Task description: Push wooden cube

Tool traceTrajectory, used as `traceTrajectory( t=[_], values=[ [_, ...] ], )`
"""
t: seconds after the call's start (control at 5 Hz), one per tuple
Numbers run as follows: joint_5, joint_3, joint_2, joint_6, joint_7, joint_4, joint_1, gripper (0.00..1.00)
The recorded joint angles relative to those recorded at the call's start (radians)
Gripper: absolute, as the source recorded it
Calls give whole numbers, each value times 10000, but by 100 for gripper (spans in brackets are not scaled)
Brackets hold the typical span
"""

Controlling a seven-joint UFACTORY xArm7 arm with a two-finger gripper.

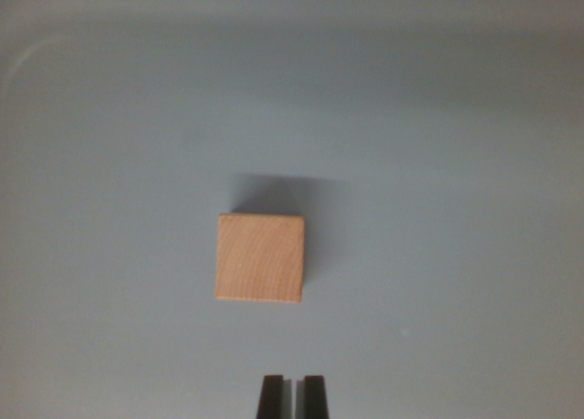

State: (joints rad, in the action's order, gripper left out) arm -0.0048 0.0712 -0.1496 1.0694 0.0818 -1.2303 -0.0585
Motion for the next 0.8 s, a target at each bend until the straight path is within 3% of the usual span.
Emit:
traceTrajectory(
  t=[0.2,0.4,0.6,0.8],
  values=[
    [0,0,0,0,0,0,0,0],
    [-33,22,-109,-451,101,366,-37,0],
    [-33,22,-109,-451,101,366,-37,0],
    [-69,44,-224,-923,207,749,-75,0]
  ],
)
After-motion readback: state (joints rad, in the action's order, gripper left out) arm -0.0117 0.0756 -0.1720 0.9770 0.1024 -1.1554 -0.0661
